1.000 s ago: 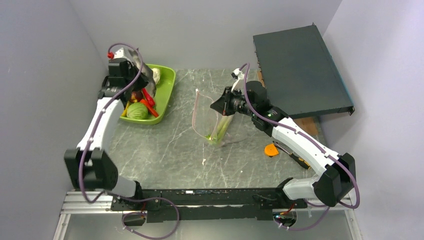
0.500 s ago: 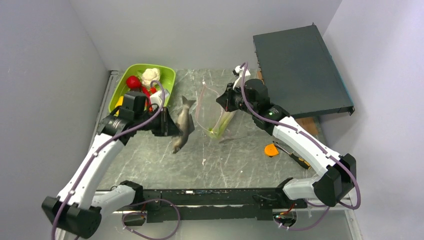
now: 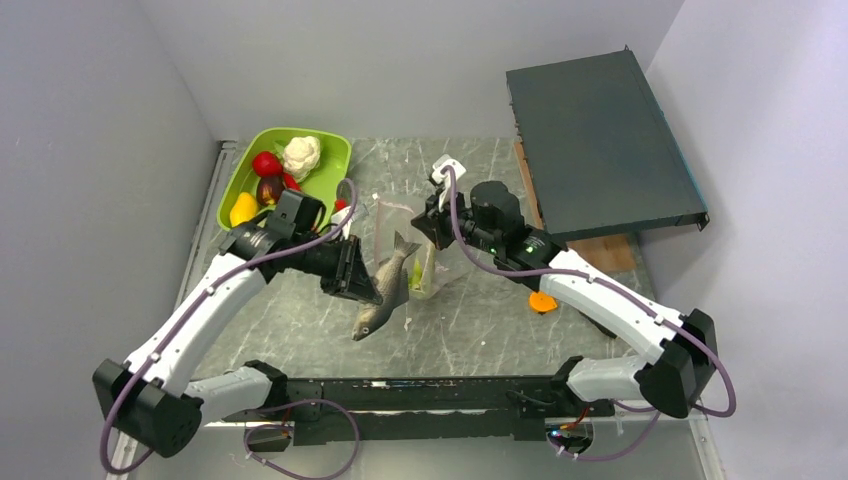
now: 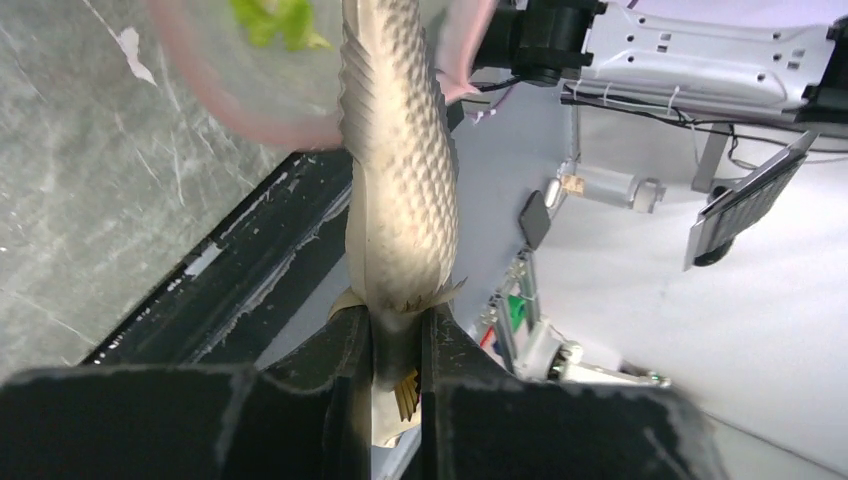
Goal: Place the food in the zip-top bag and seal the zipper
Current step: Place the fake fish in the zipper food storage bag.
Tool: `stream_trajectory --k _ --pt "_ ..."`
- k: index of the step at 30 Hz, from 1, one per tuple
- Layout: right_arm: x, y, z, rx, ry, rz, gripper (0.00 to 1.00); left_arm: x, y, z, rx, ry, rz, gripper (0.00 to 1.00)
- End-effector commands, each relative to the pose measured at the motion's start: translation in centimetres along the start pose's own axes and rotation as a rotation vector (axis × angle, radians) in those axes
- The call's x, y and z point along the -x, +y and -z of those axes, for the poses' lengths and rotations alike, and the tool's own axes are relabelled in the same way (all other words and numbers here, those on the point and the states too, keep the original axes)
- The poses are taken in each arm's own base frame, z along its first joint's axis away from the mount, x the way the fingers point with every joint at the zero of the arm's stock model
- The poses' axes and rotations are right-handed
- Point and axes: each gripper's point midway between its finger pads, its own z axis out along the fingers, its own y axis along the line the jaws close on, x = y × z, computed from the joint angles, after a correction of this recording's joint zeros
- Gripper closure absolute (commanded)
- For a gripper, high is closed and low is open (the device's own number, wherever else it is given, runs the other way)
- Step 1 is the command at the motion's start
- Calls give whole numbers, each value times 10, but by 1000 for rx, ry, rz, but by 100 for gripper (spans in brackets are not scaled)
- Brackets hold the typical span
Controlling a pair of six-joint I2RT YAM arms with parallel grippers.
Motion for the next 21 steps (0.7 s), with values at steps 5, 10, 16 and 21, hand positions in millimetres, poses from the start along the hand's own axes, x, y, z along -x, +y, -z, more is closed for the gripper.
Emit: stream_trajectory --k 5,10,16,21 --pt "25 28 18 81 -130 201 100 10 10 -4 99 47 133 100" --pt "25 33 18 58 -125 242 100 17 -7 -6 11 26 179 96" --pt "26 42 14 57 -126 241 100 37 -20 -10 -55 -36 272 94" --pt "23 52 11 74 -118 246 100 46 -21 -17 -128 -67 357 87"
